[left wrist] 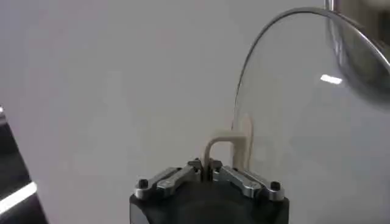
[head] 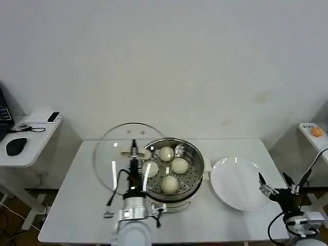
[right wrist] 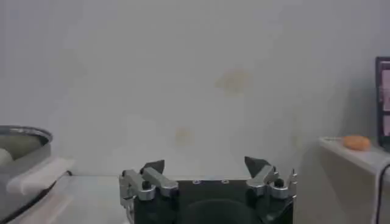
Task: Take steamed baozi put them in steamer then cover it.
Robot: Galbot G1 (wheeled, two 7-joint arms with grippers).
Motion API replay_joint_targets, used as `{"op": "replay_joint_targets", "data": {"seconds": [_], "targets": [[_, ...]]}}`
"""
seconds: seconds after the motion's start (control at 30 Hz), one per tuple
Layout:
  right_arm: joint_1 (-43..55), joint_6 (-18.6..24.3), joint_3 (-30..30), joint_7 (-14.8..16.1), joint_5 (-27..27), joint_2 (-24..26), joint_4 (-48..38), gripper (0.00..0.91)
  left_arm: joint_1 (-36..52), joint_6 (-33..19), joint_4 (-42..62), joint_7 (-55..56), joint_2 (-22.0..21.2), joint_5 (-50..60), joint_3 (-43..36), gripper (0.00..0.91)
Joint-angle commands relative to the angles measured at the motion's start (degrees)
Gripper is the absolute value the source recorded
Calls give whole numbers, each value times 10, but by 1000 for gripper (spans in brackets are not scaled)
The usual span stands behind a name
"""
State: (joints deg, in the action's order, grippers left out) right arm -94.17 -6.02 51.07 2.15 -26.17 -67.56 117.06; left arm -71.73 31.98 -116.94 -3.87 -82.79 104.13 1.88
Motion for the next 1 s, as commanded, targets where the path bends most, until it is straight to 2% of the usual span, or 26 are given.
{"op": "replay_joint_targets", "data": {"seconds": [0.03,0.37,0.53,0.8,1.0], "targets": [[-17,-3,20,1,9,-9,2,907,121,12,112,-47,-34,4,-124,0],[14,-3,3,0,-2,26,-31,907,132,-11,129,-75,-59,-75,-95,0],[21,-5,-4,2,-8,49,-44,907,136,31,154,-59,-65,-38,-99,0],[37,-23,-26,1,-2,80,-65,907,151,31,200,-90,-92,-2,-80,0],[49,-32,-44,4,11,86,-77,907,156,31,207,-109,-89,-4,-71,0]]}}
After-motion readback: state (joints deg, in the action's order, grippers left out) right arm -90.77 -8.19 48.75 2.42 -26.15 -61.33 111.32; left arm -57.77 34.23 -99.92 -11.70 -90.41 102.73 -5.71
